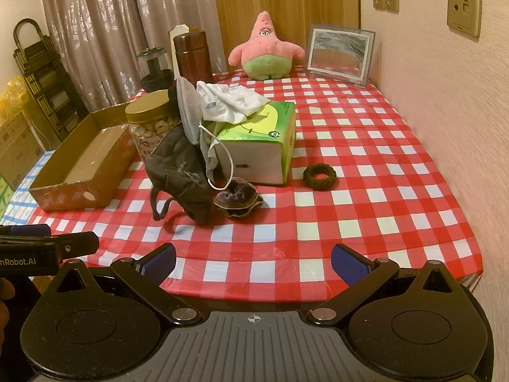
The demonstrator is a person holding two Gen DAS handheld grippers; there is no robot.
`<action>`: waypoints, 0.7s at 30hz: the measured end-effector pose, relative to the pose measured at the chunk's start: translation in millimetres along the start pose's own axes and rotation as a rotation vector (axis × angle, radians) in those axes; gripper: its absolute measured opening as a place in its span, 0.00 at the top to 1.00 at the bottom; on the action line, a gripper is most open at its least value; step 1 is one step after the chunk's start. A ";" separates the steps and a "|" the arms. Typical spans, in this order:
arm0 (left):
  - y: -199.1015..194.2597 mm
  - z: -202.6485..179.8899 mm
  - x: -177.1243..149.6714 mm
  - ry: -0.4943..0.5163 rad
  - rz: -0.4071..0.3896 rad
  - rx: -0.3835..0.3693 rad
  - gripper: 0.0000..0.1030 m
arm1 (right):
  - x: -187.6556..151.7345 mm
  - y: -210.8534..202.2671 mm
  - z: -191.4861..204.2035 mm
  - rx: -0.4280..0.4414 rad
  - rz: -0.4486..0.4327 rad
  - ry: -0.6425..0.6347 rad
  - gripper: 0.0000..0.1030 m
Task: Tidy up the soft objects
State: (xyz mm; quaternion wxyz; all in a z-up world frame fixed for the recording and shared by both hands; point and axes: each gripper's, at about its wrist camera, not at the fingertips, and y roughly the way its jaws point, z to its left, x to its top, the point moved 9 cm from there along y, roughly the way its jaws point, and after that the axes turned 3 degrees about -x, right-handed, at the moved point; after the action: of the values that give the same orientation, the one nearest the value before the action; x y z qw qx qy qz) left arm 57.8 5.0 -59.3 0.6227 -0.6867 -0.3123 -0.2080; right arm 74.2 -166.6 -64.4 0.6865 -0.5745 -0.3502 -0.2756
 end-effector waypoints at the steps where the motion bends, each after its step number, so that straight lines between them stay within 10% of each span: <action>1: 0.1 -0.1 -0.2 0.000 0.000 0.001 0.05 | 0.0 0.0 0.0 0.000 0.000 0.000 0.00; 21: -0.6 -0.3 0.6 0.000 -0.005 -0.001 0.05 | 0.0 0.2 -0.9 -0.001 0.000 -0.001 0.00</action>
State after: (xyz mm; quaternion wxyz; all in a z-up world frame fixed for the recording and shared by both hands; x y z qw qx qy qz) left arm 57.9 4.8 -58.4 0.6216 -0.6864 -0.3141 -0.2096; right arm 74.6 -167.5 -64.6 0.6858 -0.5751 -0.3506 -0.2756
